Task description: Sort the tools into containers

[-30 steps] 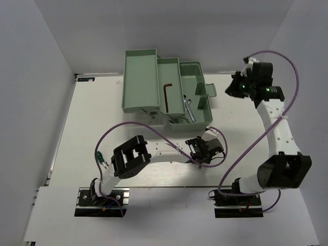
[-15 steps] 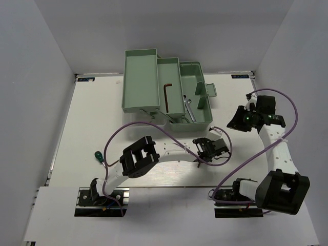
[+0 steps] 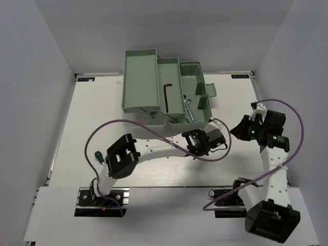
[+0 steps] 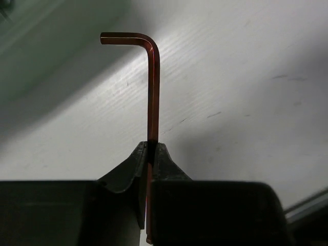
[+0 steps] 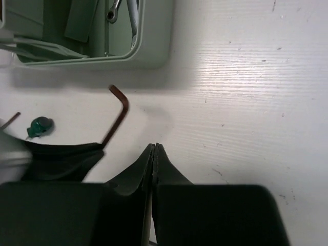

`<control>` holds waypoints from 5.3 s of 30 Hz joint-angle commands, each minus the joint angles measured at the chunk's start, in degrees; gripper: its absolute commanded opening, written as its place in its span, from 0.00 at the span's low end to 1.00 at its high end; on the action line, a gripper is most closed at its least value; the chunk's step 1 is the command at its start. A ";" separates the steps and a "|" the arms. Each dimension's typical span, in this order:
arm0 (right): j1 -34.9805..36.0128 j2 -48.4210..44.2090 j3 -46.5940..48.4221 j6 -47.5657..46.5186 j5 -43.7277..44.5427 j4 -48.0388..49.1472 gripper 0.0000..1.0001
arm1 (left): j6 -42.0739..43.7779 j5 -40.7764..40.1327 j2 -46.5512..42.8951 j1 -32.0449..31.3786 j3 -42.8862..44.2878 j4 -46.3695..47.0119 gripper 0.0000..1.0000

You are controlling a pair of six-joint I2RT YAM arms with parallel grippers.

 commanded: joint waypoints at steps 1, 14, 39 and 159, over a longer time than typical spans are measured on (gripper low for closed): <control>-0.86 -4.32 -2.74 -4.33 -2.42 3.46 0.00 | 6.06 0.24 -9.89 1.05 5.16 3.65 0.00; -3.40 -6.17 -7.15 -4.33 -6.36 3.73 0.00 | 13.79 -14.18 -10.53 16.69 17.19 2.85 0.00; -6.04 -4.32 -7.94 -14.44 -20.87 -1.63 0.09 | 24.97 10.25 -32.15 24.96 -6.35 2.42 0.00; -20.72 19.23 4.19 -81.85 -51.02 -58.41 0.45 | -18.98 10.08 -66.07 35.24 -77.71 5.49 0.74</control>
